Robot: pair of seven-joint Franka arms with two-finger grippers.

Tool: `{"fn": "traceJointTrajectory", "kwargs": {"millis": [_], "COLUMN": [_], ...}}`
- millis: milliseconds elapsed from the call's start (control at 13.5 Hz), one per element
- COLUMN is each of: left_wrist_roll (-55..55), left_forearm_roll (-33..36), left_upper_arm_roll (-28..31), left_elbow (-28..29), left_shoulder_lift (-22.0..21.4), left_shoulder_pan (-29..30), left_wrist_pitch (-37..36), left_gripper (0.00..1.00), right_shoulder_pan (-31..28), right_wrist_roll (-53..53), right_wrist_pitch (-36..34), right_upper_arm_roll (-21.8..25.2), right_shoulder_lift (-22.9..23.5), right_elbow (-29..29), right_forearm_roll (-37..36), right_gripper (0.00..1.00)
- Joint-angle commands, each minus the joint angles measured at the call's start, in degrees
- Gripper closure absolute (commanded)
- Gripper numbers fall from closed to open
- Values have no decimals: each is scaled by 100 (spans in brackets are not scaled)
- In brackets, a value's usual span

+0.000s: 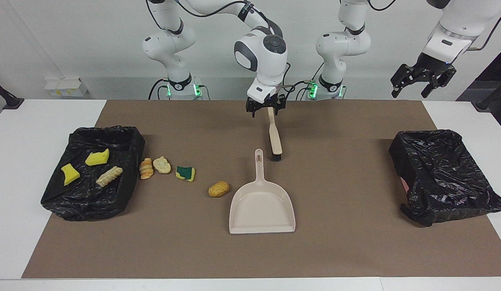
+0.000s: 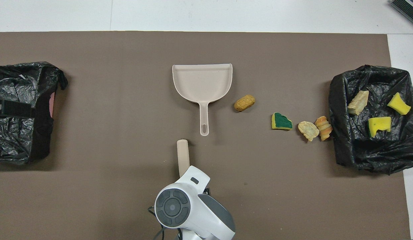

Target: Sweep and dump trash in bin

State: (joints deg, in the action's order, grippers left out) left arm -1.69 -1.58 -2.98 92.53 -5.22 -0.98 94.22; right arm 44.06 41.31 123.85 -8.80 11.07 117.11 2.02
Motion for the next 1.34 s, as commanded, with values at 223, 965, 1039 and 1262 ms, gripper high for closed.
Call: {"fn": "traceJointTrajectory", "kwargs": {"millis": [223, 965, 1039, 1262], "left_wrist_roll": [327, 800, 959, 1180], "left_forearm_roll": [9, -44, -44, -53], "left_upper_arm_roll": [61, 61, 61, 52], "left_elbow": [-33, -305, -410, -490], "left_shoulder_lift": [775, 1663, 1743, 1866], "left_shoulder_pan": [-542, -1150, -1228, -1431], "left_wrist_pitch": [1160, 2144, 2171, 2294], "left_gripper": [0, 0, 0, 0], "right_shoulder_pan": [24, -46, -134, -440], "right_wrist_roll": [-324, -316, -316, -394], "right_wrist_pitch": [139, -1299, -1677, -2794], "right_upper_arm_roll": [1, 19, 10, 62], "right_shoulder_lift": [-70, -471, -744, -1491], "right_elbow": [84, -189, -163, -188], "right_forearm_roll": [219, 519, 519, 519], "right_gripper": [54, 100, 100, 100]}}
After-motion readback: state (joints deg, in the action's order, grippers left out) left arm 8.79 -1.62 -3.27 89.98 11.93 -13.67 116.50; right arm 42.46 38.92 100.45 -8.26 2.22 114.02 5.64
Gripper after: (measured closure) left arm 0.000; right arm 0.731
